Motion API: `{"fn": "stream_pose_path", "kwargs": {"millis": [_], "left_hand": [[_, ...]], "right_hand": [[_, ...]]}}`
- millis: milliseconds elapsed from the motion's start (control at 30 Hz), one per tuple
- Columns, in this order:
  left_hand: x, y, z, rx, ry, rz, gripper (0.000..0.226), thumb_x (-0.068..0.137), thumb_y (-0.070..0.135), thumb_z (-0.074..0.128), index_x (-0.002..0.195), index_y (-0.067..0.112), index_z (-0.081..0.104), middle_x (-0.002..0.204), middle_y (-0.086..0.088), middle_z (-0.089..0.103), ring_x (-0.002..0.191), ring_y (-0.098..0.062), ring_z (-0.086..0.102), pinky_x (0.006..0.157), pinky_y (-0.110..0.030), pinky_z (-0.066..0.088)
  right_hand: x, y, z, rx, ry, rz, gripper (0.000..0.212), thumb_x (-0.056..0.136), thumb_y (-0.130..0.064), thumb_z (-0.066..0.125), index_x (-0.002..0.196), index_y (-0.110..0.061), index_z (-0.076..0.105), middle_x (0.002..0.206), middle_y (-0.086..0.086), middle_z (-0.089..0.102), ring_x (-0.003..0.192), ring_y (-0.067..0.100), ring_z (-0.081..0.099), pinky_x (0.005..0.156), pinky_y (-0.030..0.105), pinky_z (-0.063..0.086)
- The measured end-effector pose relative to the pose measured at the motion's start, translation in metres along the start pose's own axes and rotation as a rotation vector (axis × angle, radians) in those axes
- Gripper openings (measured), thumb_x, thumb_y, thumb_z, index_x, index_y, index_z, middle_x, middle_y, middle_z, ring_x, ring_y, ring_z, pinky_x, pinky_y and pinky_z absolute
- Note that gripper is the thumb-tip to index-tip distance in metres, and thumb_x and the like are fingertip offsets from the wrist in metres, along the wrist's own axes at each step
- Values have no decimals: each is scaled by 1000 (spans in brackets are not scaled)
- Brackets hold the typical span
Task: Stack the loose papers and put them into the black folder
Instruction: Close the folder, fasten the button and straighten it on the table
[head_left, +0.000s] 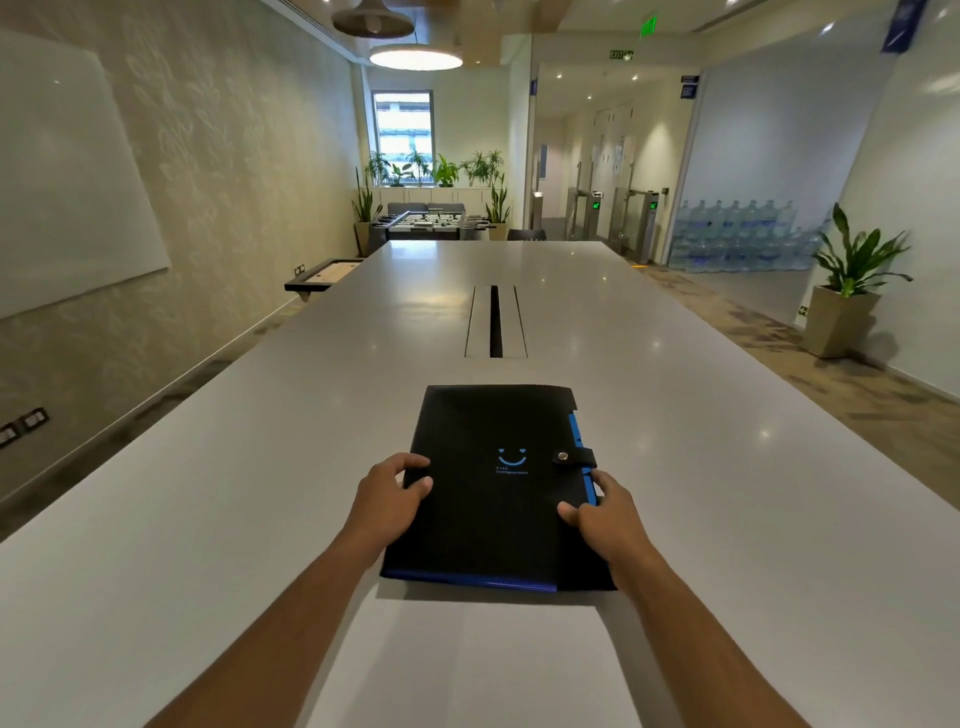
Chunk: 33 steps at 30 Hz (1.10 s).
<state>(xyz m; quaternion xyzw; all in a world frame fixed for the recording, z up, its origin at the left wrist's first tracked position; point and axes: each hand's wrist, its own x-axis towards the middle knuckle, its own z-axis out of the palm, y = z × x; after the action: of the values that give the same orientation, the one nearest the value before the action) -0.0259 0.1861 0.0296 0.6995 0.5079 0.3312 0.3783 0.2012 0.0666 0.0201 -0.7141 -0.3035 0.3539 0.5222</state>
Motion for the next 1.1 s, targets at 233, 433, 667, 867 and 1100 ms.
{"fn": "stream_pose_path", "kwargs": {"millis": [233, 433, 667, 867, 1100], "left_hand": [[73, -10, 11, 76, 78, 18, 23, 89, 18, 66, 112, 19, 64, 122, -6, 64, 110, -24, 59, 87, -29, 44], [135, -17, 23, 169, 82, 54, 29, 90, 19, 64, 119, 14, 62, 123, -10, 64, 109, -26, 60, 89, -31, 45], [188, -34, 39, 290, 61, 70, 32, 93, 21, 59, 123, 9, 60, 123, -15, 64, 111, -30, 59, 94, -37, 45], [213, -46, 50, 636, 111, 178, 36, 96, 36, 49, 126, 20, 59, 116, -9, 69, 111, -31, 53, 89, -42, 45], [218, -46, 47, 567, 137, 156, 36, 96, 38, 50, 126, 24, 62, 117, -7, 69, 110, -29, 58, 92, -43, 47]], "right_hand": [[77, -4, 36, -129, 102, -67, 62, 86, -17, 68, 140, -18, 38, 136, 10, 51, 113, 22, 54, 80, 28, 43], [134, -5, 53, -280, 133, -186, 55, 86, -18, 67, 135, -12, 43, 131, 10, 55, 96, 9, 46, 61, 11, 37], [188, -14, 66, -485, 161, -254, 44, 85, -19, 65, 125, -6, 52, 122, 13, 57, 96, 15, 52, 71, 19, 41], [217, -11, 73, -691, 253, -253, 43, 89, -31, 59, 125, -10, 51, 120, 11, 50, 108, 22, 48, 81, 28, 40], [213, -3, 69, -957, 328, -365, 42, 94, -47, 41, 122, -18, 52, 114, 5, 54, 104, 20, 48, 87, 35, 40]]}}
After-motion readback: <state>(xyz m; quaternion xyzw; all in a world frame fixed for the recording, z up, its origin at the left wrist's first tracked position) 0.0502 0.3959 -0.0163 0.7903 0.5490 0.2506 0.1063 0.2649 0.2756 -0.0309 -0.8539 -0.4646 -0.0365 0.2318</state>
